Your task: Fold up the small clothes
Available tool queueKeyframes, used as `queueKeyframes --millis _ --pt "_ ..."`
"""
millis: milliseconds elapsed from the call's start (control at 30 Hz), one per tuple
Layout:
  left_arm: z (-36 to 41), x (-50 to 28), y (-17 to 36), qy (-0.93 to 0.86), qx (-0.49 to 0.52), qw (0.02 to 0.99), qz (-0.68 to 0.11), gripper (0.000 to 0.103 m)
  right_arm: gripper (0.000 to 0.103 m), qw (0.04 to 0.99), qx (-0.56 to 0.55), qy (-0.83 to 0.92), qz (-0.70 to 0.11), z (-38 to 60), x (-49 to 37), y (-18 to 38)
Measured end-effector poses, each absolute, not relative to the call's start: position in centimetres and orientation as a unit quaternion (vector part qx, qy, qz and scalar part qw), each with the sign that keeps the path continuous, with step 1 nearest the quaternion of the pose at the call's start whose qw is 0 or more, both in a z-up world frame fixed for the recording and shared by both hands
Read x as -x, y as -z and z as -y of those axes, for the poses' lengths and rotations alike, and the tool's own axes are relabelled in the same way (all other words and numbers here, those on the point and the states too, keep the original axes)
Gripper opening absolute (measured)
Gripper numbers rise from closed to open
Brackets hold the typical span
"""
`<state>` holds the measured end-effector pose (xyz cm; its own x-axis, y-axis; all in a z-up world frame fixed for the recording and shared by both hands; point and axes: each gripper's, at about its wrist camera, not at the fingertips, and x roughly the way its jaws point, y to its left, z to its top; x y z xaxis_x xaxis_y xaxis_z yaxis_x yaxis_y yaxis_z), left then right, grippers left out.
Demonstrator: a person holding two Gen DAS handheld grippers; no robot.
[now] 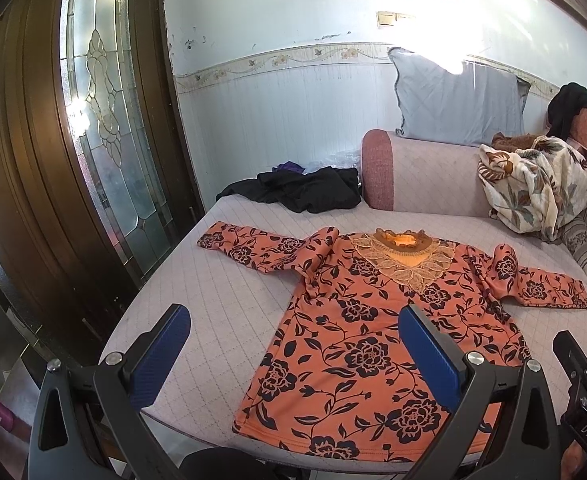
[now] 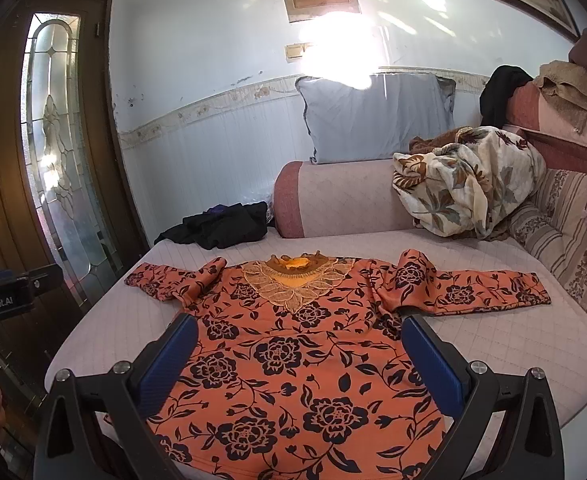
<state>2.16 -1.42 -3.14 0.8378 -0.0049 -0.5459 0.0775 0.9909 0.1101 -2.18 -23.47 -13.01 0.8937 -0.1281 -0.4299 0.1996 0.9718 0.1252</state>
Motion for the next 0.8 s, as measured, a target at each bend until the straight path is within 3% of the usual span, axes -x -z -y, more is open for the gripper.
queueKeyframes --millis 500,800 --pt "3.3 -6.7 6.8 0.02 -0.079 0.945 -0.318 0.103 0.103 0.959 -0.106 0.101 -0.243 26.3 -0.4 15.4" --pt "7.6 -17.4 19.4 0.047 -0.098 0.884 -0.454 0.103 0.103 0.906 -0.219 0.191 -0.309 40.0 -5.4 22.3"
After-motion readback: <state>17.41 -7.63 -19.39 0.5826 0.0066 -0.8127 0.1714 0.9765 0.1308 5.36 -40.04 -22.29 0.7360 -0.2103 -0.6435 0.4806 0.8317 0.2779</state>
